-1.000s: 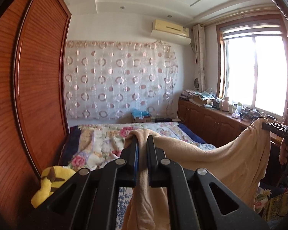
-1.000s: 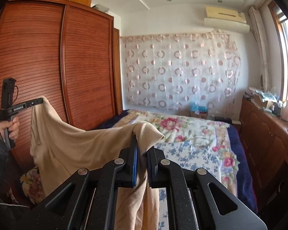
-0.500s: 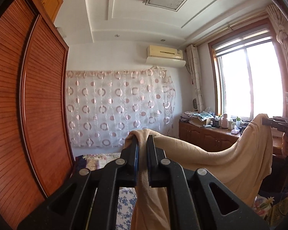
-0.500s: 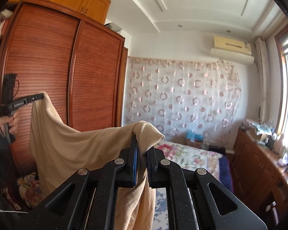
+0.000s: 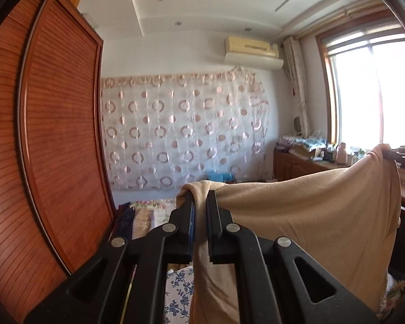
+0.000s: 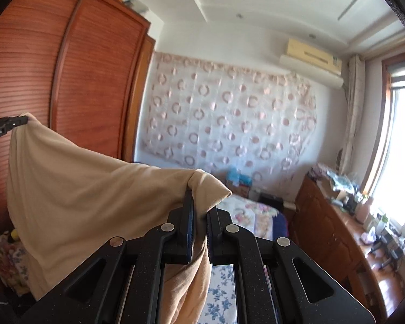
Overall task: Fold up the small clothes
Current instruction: 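Raise the shirt high with both grippers and shake it out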
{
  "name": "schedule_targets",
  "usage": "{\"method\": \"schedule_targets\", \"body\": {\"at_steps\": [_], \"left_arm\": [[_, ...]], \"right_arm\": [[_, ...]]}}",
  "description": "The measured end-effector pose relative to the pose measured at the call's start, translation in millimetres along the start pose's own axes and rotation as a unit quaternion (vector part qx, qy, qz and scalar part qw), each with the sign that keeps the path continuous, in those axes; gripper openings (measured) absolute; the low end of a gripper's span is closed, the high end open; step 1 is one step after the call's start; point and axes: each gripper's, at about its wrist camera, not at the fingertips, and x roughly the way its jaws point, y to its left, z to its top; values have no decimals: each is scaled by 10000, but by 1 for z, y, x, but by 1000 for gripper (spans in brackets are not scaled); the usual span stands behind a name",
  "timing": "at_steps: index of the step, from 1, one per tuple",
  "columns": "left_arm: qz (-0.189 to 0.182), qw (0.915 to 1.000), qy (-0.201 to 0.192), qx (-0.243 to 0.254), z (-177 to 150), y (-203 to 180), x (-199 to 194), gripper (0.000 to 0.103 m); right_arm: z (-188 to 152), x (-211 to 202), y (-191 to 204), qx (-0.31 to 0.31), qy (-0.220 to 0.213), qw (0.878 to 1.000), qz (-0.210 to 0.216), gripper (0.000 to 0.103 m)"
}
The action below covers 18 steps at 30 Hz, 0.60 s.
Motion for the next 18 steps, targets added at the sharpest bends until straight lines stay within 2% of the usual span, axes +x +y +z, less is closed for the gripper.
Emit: {"method": "schedule_targets", "body": {"at_steps": [2,7,12,18], "left_arm": [[74,9996,288,-19,-21,4,42,5],[152,9950,982,-94,-71,1,117,5],[158,9885,1495,-143,-114,-6,177,5],[106,9817,1900,-105,-144,-14,226,5]], "right_arm": [[-13,42,-2,57,259,9996,0,5],[-61,127,0,236,786,9965,144,5],[-113,196,7,59,1413,9897,220,5],[-161,266,-6,170,1968,9800,238,5]]}}
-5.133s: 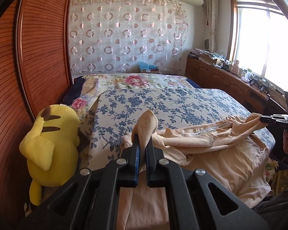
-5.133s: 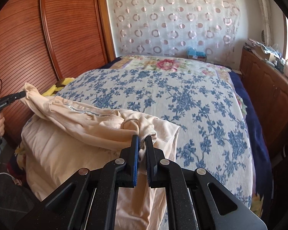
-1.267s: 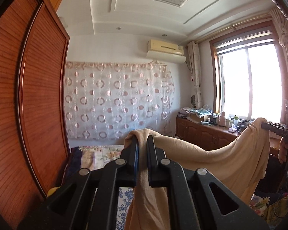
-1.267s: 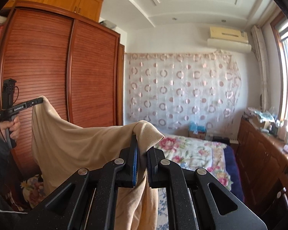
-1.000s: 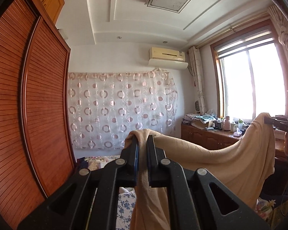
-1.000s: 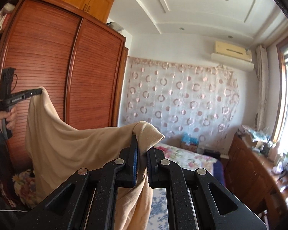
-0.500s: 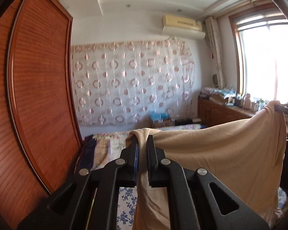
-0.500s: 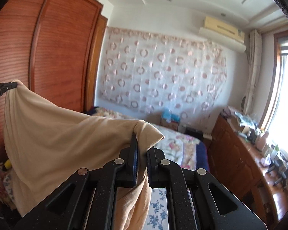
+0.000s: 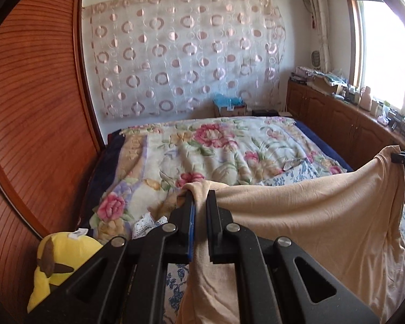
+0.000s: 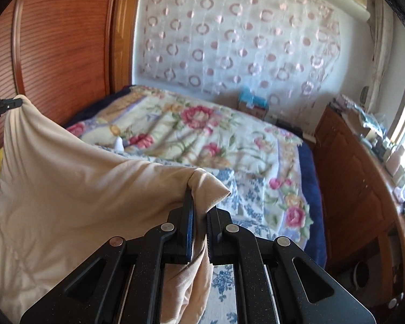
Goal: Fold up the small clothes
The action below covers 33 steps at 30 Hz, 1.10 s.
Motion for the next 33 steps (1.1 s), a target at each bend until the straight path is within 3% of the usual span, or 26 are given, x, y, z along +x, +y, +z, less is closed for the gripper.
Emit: {"method": "schedule_targets", "body": {"at_steps": [8,15,16,17,20,21,24,33], "left_arm": [[-95,9991,412,8,-14,-2,43,6],[-11,9976,674,123,-15,1,57,12],[34,9975,687,166,-17,0,52,13],[11,9973,718,177,-17,0,51,14],[-140,9970,757,109,-23,3,37,33],[-203,9968,758,124,-27,3,30,38],[-160,9967,769,220,-37,0,12,44],[-274,9940,1037,230,-91,-9,-37,45]], "right_arm": [[-19,71,-13,118,513,9986,-22,5],[-24,99,-15,332,697,9970,93,6],[-25,100,-15,318,674,9972,77,10],[-26,100,-12,251,642,9976,33,12],[-31,98,-9,215,636,9977,-119,20],[-32,94,-10,256,630,9976,-140,28],[-38,80,-12,387,531,9977,-136,38],[-74,22,2,770,411,9959,224,48]]}}
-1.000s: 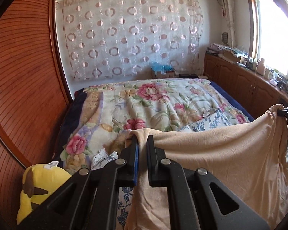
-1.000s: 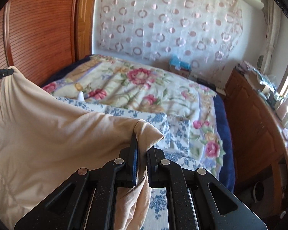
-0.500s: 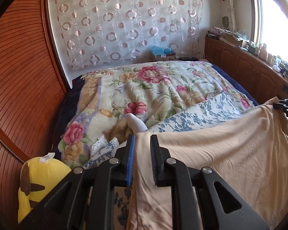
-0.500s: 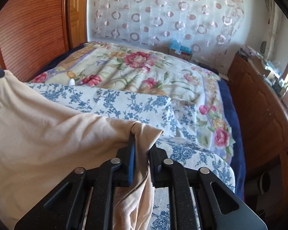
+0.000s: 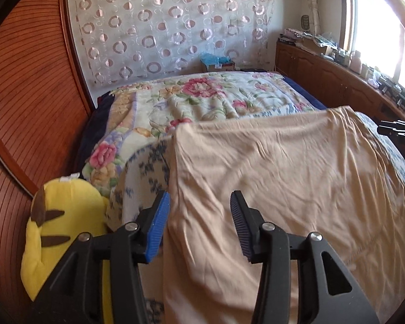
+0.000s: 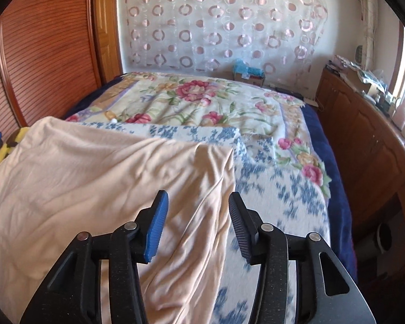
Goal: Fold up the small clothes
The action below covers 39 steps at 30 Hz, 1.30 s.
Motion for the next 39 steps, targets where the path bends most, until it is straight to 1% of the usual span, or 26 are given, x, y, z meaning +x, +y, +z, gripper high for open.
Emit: {"method": "schedule_targets", "body": {"at_steps": [6,9,12,13,15,17,19,22,25,30,36,39], "left_arm": [[20,9994,346,92,-30,-10,9,45],[31,9989,468,5,-39,-10,15,45],[1,9982,606,-14,-45,-12,21,45],[24,9986,522,-13,-48,-13,20,46],[37,9986,519,-16,-49,-13,19,46],[38,9988,477,-39,-50,-13,19,48],[120,9990,425,-91,-52,-11,19,56],[11,9988,447,-221,-53,-6,20,57],[-45,9985,463,-284,-53,-2,22,58],[-54,9985,467,-296,-53,-2,22,58],[-36,9988,404,-279,-53,-3,19,58],[-234,9986,273,-381,-51,-2,9,58]], "right_arm": [[-37,-15,13,230,343,9985,366,48],[-51,-19,19,233,470,9978,414,48],[-59,-23,21,361,502,9964,577,48],[-60,-25,22,385,510,9959,634,48],[-62,-27,26,328,520,9958,679,48],[-66,-27,31,254,571,9957,679,48],[-68,-25,33,249,616,9955,669,48],[-69,-19,32,300,648,9959,561,48],[-64,-12,29,404,577,9963,499,48],[-55,-1,28,474,544,9966,407,48],[-57,1,32,400,430,9978,303,49],[-57,2,32,394,418,9980,280,49]]}}
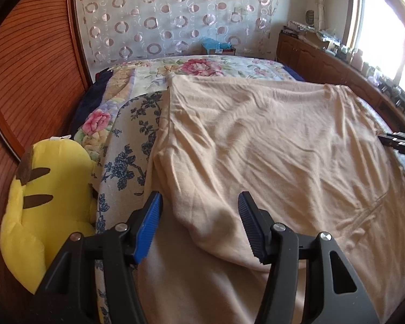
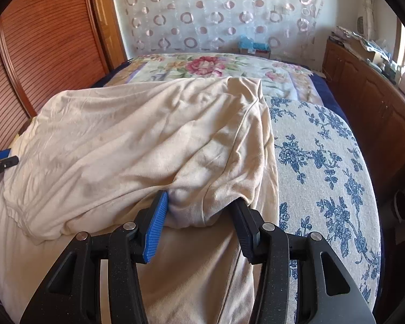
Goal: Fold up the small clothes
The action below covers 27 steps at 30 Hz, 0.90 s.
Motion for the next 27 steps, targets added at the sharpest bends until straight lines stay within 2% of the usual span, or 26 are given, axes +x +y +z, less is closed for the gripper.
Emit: {"method": "schedule_targets", "body": {"at_steps": [2,4,7,11,14,15,16,17,18,22,27], "left_arm": [[-166,9997,-137,-70,1,-1,-9,57],[-193,9997,-142,-80,1,-3,-14,45],[-155,9998,-24,-92,1,-5,-15,32],[-31,9996,237,-151,-4,-4,-2,29],[-6,9994,252,-221,-6,-1,1,29],[-11,9995,244,-198,-7,-2,1,27],[-31,9996,236,-151,-7,-3,2,15],[-82,9997,227,-71,-7,-5,1,7],[-88,9998,196,-39,-6,-6,0,1],[-124,9997,-180,51,2,-14,-21,1],[-107,9982,-592,-29,16,-12,-47,0]], "right_arm": [[0,0,0,7,4,10000,8,49],[0,0,1,11,3,10000,12,49],[0,0,0,8,2,10000,6,49],[0,0,0,1,7,10000,2,48],[-1,0,2,-36,-9,10000,15,37],[-1,0,2,-43,-16,10000,31,30],[-1,0,2,-39,-27,10000,62,22],[-1,0,1,-32,-24,9999,105,17],[-1,0,1,-42,-19,9998,172,8],[1,-7,2,-54,-206,9993,312,5],[12,-29,3,-75,-580,9979,289,5]]}}
